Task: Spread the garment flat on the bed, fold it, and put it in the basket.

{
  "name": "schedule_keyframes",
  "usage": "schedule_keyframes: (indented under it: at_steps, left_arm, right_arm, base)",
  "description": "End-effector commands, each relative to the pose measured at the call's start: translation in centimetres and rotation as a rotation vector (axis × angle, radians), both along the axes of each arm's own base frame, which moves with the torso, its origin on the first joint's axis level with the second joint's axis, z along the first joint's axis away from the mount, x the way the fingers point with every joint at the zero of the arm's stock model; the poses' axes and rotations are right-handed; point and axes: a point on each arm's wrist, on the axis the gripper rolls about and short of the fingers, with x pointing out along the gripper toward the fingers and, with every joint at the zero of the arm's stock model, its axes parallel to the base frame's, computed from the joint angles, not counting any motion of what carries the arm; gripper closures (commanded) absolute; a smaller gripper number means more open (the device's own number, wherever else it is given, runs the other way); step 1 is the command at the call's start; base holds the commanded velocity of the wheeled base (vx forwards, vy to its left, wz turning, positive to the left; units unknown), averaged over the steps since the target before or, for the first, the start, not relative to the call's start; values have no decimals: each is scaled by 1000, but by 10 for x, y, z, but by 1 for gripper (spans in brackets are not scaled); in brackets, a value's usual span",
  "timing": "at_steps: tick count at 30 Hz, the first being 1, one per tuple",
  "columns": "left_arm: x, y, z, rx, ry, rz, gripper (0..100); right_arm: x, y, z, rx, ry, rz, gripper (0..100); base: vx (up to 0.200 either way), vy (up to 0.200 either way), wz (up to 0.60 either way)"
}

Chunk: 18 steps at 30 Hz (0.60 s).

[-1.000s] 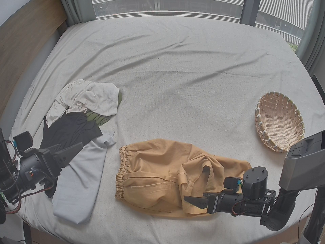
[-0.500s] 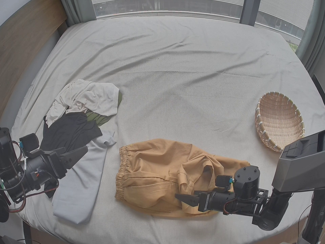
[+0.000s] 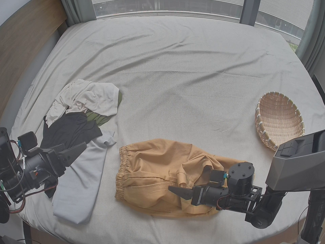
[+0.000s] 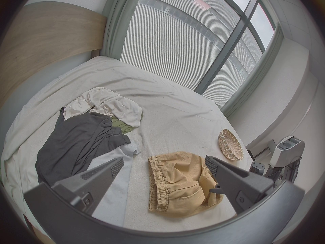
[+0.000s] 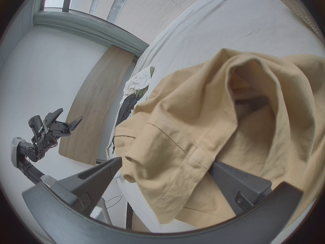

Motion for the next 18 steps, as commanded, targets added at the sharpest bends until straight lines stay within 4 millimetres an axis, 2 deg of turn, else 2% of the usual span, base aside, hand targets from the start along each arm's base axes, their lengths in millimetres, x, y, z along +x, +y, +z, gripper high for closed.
schedule_keyframes:
  at_steps: [1,8,18]
  left_arm:
    - [0,1,-1,-1,3,4,0]
    - [1,1,0,-2,-3,6,0]
    - [0,1,1,-2,-10,5,0]
  right_arm:
    - [-8,-4,24,51,-34,1,0]
    - [-13,-14,41,86,-62,-15,0]
    - [-9,-16,39,99,-35,-58,0]
  base:
    - [0,0,0]
    - [0,0,0]
    - [0,0,0]
